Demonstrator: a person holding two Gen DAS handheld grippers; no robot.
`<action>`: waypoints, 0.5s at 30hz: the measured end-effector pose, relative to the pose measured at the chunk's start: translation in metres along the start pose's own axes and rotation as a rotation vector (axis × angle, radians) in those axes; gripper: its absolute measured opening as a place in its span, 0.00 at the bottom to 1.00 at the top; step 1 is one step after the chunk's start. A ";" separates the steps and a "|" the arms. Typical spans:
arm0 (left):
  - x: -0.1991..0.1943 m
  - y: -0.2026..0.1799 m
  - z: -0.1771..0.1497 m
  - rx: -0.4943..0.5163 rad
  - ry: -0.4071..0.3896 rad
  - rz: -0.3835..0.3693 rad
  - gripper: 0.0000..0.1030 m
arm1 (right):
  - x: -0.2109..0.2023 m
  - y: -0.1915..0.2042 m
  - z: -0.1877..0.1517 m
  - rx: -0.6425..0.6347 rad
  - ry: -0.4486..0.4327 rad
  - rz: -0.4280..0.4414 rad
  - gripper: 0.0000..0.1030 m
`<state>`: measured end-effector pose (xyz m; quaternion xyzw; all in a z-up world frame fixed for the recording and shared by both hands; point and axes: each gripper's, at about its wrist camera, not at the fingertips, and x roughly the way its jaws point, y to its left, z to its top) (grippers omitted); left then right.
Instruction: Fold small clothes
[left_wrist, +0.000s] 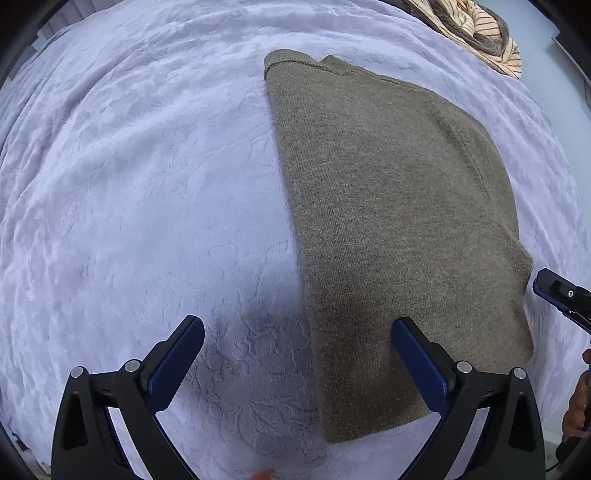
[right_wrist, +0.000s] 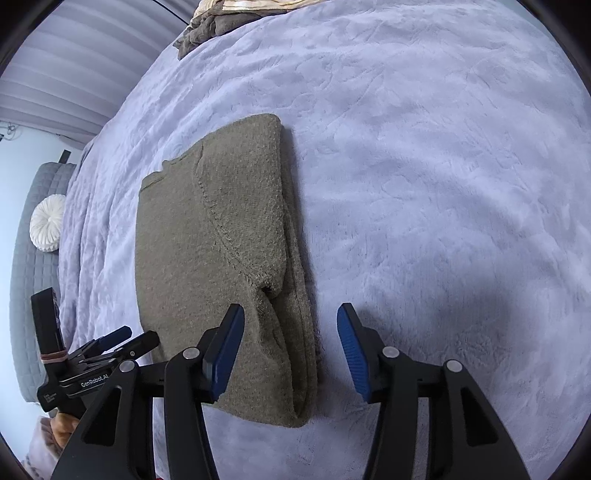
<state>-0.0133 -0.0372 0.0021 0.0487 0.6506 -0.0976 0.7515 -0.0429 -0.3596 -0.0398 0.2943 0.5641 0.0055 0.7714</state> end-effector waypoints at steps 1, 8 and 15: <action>-0.001 0.001 0.002 -0.007 -0.002 -0.003 1.00 | 0.000 0.000 0.002 -0.001 -0.001 0.003 0.55; -0.004 0.014 0.033 -0.073 -0.041 -0.075 1.00 | 0.016 0.006 0.032 -0.016 0.004 0.076 0.55; 0.007 0.016 0.057 -0.128 -0.050 -0.089 1.00 | 0.048 0.001 0.062 0.041 0.044 0.158 0.18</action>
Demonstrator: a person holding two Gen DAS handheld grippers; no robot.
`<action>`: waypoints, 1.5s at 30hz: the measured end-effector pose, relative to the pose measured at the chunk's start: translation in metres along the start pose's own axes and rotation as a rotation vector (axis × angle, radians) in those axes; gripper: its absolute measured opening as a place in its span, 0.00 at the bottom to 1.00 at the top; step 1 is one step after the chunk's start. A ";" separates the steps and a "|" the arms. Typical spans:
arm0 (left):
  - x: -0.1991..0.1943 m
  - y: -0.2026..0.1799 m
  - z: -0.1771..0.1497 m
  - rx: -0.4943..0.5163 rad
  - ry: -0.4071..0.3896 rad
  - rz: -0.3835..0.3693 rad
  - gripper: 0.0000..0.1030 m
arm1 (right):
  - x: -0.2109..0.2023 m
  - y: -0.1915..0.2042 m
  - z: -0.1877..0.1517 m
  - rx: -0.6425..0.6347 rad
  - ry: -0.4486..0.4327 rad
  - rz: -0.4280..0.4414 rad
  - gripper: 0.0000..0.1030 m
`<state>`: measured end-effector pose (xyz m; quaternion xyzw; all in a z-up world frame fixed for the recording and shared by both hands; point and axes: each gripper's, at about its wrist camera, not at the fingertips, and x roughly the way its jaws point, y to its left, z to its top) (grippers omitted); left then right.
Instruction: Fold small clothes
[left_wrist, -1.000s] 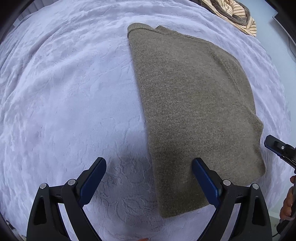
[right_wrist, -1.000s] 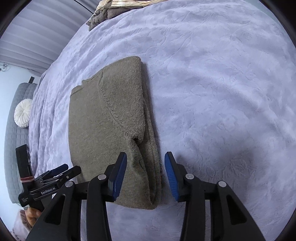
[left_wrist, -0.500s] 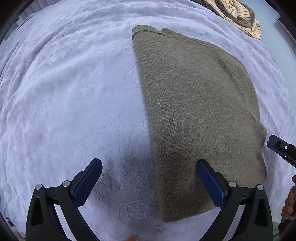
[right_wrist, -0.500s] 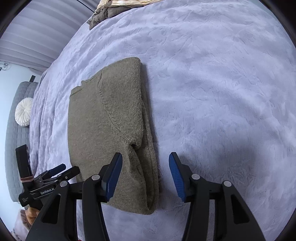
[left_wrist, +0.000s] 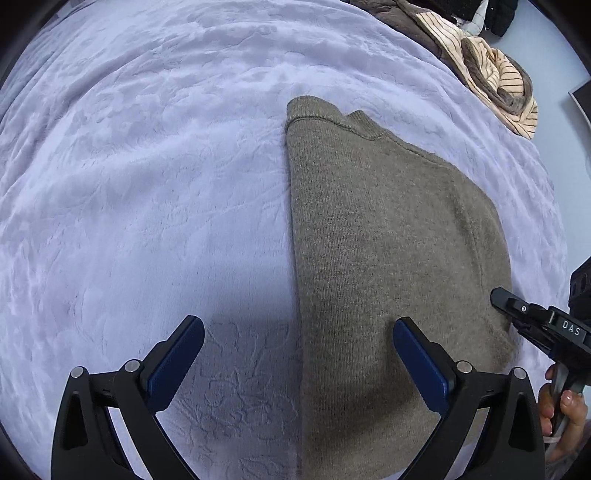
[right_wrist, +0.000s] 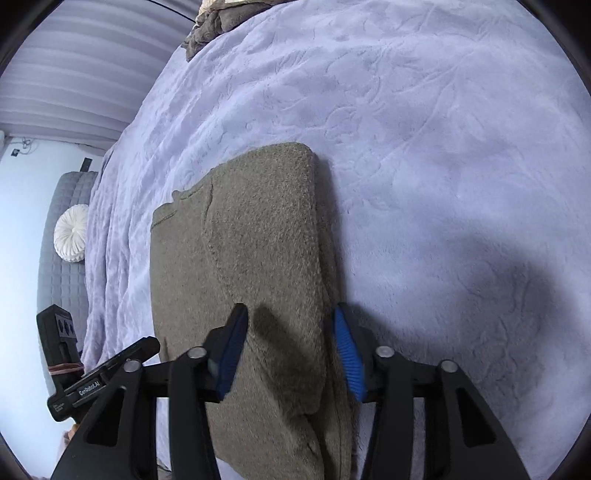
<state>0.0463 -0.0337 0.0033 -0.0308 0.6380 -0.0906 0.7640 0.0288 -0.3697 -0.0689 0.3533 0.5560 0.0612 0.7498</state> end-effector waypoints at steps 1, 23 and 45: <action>0.001 -0.001 0.001 0.003 0.000 0.002 1.00 | -0.002 0.003 0.000 -0.017 -0.010 -0.001 0.18; 0.018 -0.006 0.000 0.015 0.018 0.011 1.00 | -0.020 -0.024 -0.008 0.021 0.008 -0.012 0.51; 0.055 -0.012 0.016 0.033 0.156 -0.332 1.00 | 0.012 -0.036 0.005 -0.009 0.140 0.163 0.70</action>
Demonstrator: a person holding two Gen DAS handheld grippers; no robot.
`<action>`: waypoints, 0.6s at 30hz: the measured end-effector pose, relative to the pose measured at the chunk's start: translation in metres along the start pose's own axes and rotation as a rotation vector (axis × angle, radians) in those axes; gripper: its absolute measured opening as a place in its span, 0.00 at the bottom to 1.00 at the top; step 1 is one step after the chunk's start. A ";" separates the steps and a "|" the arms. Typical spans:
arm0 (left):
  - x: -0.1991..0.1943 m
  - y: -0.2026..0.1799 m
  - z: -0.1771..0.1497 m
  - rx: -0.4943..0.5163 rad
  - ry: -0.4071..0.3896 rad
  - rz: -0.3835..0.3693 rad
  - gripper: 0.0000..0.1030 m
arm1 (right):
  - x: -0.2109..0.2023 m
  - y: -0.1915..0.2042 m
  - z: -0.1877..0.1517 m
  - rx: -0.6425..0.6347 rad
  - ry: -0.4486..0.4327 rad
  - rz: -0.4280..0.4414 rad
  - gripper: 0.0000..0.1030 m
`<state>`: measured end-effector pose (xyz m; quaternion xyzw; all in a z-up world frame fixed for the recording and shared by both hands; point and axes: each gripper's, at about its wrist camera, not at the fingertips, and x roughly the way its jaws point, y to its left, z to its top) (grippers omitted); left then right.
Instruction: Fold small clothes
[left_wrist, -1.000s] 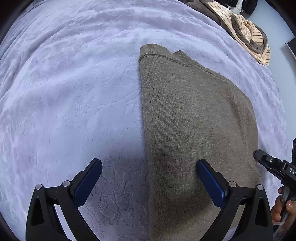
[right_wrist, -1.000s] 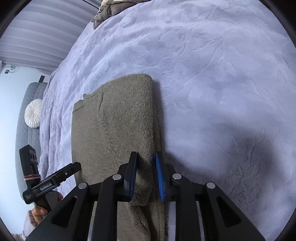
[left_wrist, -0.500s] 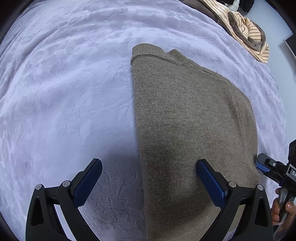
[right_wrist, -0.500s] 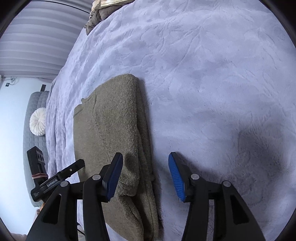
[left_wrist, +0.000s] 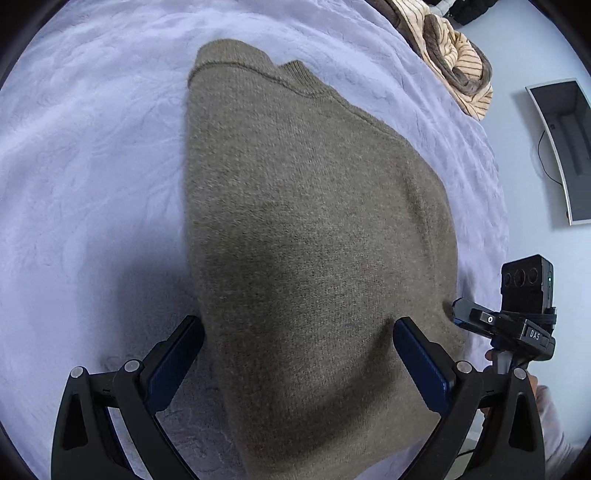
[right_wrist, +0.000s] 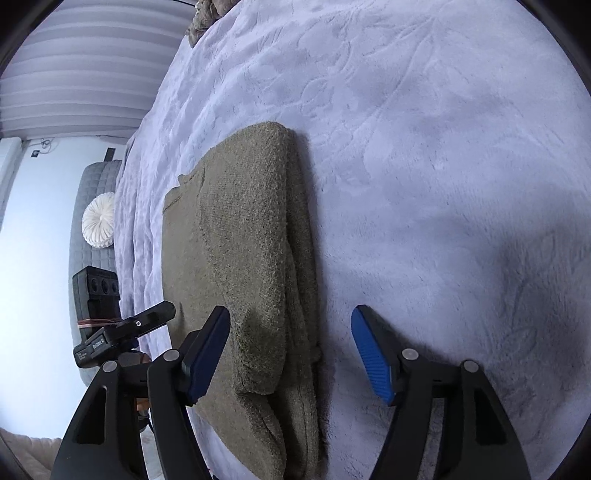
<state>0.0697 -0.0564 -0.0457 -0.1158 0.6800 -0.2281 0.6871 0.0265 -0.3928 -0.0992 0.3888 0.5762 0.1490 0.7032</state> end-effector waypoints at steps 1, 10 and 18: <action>0.005 -0.003 0.001 0.013 0.004 0.008 1.00 | 0.004 -0.001 0.002 -0.006 0.017 0.016 0.70; 0.015 -0.018 0.004 0.048 -0.016 0.033 0.91 | 0.053 0.021 0.017 -0.053 0.110 0.078 0.68; -0.022 -0.016 -0.005 0.092 -0.062 -0.035 0.56 | 0.037 0.034 0.004 0.034 0.072 0.231 0.35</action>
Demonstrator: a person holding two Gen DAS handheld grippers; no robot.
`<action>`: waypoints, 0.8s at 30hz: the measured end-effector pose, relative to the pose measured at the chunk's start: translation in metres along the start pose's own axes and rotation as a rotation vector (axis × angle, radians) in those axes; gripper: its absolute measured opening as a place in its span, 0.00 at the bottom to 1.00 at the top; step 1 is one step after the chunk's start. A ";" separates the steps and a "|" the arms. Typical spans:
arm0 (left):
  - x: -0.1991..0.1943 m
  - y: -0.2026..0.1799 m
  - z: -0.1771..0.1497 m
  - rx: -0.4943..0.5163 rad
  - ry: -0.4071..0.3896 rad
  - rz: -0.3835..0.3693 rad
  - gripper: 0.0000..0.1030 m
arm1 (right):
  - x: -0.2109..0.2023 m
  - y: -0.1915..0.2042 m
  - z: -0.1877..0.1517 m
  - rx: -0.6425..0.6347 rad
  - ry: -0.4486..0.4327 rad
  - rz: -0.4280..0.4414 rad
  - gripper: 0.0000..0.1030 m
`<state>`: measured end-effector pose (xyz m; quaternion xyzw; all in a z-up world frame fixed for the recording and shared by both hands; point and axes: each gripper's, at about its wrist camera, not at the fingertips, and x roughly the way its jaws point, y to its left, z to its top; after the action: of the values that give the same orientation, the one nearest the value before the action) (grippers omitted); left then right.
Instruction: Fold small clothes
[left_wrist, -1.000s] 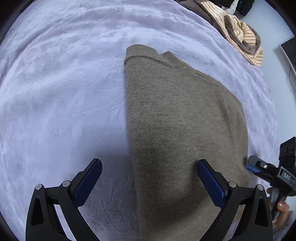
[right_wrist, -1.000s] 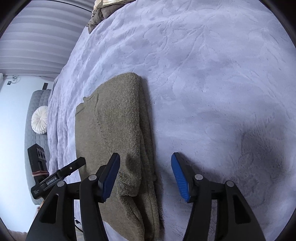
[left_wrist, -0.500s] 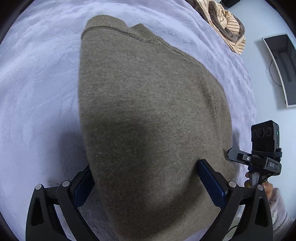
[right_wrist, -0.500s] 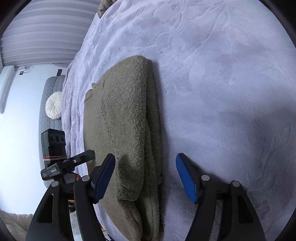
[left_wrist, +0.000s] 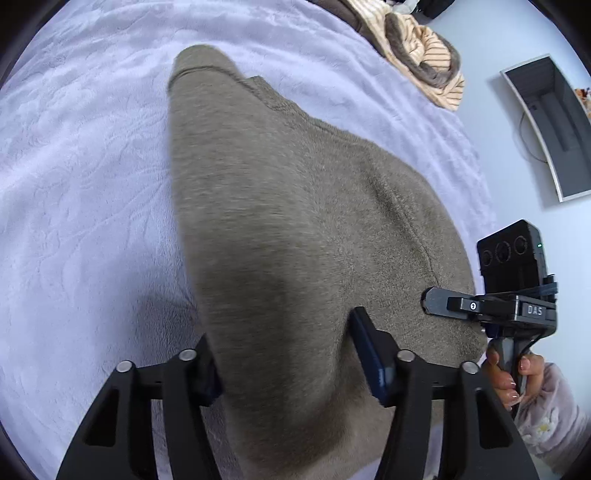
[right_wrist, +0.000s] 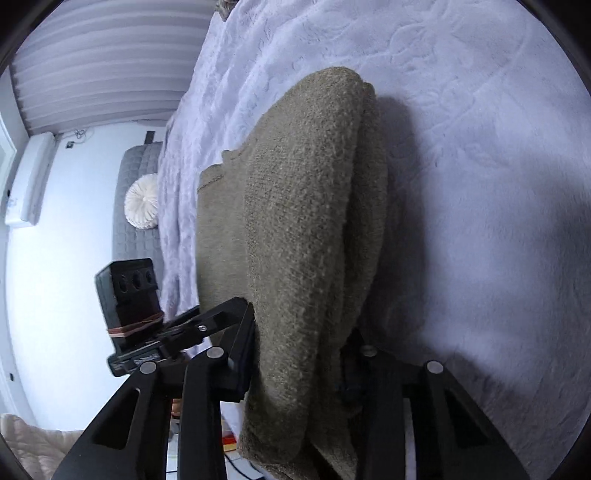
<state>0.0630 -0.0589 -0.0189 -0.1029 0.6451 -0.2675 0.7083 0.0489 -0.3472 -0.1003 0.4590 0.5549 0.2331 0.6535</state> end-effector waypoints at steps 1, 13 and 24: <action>-0.006 0.000 -0.001 -0.007 -0.003 -0.019 0.56 | -0.001 0.004 -0.002 0.008 -0.003 0.016 0.35; -0.076 0.006 -0.054 0.006 -0.024 -0.053 0.56 | 0.020 0.059 -0.060 -0.007 0.005 0.103 0.35; -0.119 0.064 -0.156 -0.023 0.022 0.040 0.56 | 0.099 0.086 -0.134 -0.028 0.097 0.079 0.35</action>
<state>-0.0755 0.0862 0.0288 -0.0952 0.6577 -0.2473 0.7052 -0.0321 -0.1802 -0.0723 0.4596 0.5640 0.2886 0.6223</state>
